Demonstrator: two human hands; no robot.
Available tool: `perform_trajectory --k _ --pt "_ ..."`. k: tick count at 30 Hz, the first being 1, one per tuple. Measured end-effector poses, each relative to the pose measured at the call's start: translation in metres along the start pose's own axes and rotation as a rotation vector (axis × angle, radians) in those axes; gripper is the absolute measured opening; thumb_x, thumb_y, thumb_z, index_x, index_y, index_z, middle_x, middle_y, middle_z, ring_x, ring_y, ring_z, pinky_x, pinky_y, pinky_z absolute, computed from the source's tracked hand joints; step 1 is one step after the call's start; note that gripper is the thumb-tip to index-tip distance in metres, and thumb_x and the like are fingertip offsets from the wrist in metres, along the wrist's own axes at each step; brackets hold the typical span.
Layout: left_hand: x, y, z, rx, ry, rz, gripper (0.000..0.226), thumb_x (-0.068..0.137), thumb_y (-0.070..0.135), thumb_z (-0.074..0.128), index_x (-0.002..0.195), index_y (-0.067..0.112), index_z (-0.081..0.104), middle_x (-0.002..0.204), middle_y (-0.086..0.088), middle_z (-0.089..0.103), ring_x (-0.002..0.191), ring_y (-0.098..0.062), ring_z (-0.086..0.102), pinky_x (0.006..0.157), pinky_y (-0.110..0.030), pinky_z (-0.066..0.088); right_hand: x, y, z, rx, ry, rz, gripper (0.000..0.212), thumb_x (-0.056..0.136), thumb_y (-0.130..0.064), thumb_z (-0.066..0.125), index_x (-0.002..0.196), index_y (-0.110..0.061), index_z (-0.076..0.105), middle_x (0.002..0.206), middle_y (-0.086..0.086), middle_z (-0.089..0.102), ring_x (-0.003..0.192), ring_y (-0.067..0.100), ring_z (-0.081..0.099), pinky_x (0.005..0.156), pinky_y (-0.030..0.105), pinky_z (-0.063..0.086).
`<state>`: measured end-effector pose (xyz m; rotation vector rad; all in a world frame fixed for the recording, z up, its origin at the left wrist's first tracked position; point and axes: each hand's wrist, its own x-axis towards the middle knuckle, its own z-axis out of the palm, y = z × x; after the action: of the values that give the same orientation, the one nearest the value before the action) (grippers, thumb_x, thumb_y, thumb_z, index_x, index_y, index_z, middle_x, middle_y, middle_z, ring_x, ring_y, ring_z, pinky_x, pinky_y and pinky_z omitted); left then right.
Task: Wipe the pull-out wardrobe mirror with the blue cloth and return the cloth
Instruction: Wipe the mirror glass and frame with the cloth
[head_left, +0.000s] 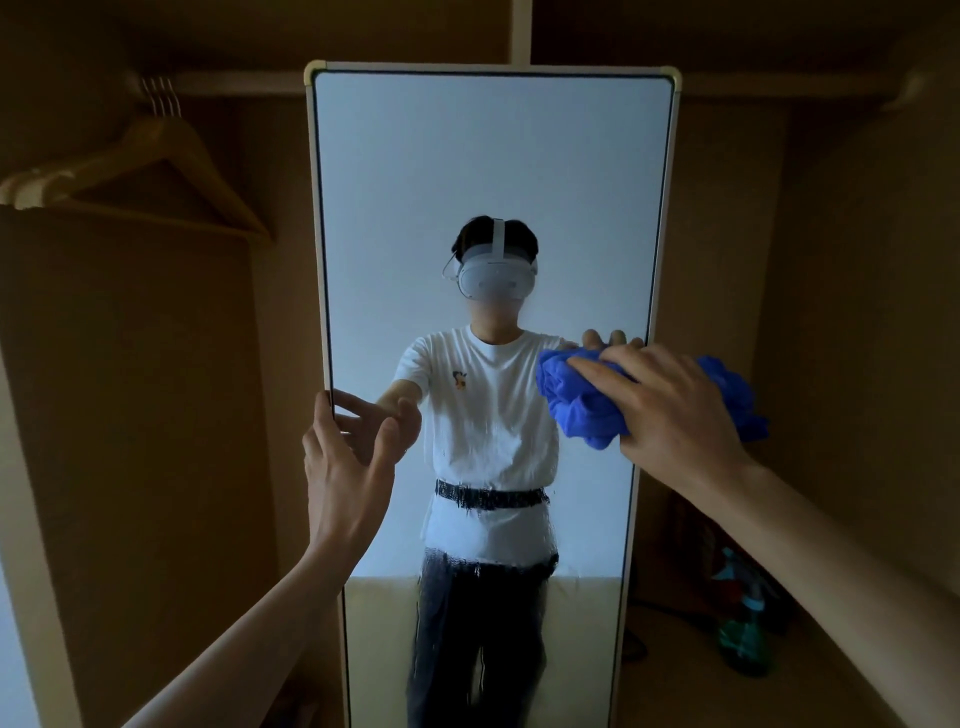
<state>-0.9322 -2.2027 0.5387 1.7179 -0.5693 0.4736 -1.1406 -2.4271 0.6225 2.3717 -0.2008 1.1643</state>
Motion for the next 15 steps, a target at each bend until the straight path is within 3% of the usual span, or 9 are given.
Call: perform_trajectory --k 3,7,10,12,15 --pt "0.000 -0.001 0.001 0.008 0.000 -0.007 0.089 0.086 0.069 0.042 0.159 0.035 0.005 0.158 -0.006 0.027 0.137 -0.032 0.043 0.101 -0.056 0.049 -0.011 -0.005 0.005 0.009 -0.027 0.008 0.061 0.073 -0.006 0.068 0.133 -0.018 0.059 0.115 0.003 0.062 0.092 0.029 0.058 0.078 0.050 0.048" --pt "0.000 -0.001 -0.002 0.012 -0.019 -0.006 0.088 0.087 0.069 0.042 0.159 0.035 0.005 0.159 -0.008 0.025 0.138 -0.032 0.043 0.099 -0.055 0.049 -0.017 -0.011 0.004 0.039 -0.057 0.077 0.068 0.068 0.000 0.067 0.133 -0.018 0.059 0.110 0.002 0.063 0.089 0.027 0.059 0.062 0.041 0.053" --pt "0.002 -0.002 -0.005 0.012 -0.034 -0.005 0.086 0.088 0.068 0.043 0.158 0.036 0.006 0.159 -0.008 0.025 0.136 -0.032 0.045 0.096 -0.052 0.050 -0.006 -0.009 -0.002 0.201 -0.078 0.195 0.052 0.076 -0.004 0.064 0.123 -0.024 0.056 0.104 -0.006 0.059 0.086 0.018 0.058 0.059 0.036 0.053" --pt "0.005 -0.002 -0.007 -0.016 -0.038 -0.002 0.085 0.087 0.068 0.043 0.158 0.035 0.009 0.157 -0.009 0.028 0.131 -0.029 0.047 0.093 -0.047 0.050 0.003 -0.006 -0.008 0.349 -0.031 0.369 0.038 0.082 -0.006 0.062 0.117 -0.021 0.057 0.095 -0.010 0.051 0.078 0.011 0.050 0.062 0.024 0.043" --pt "0.010 0.001 -0.009 -0.054 -0.040 -0.018 0.086 0.084 0.070 0.042 0.156 0.034 0.013 0.154 -0.009 0.031 0.124 -0.023 0.048 0.089 -0.041 0.048 0.010 -0.002 -0.019 0.305 0.084 0.556 0.022 0.088 -0.006 0.064 0.109 -0.011 0.061 0.067 -0.015 0.035 0.057 0.000 0.030 0.053 0.015 0.021"
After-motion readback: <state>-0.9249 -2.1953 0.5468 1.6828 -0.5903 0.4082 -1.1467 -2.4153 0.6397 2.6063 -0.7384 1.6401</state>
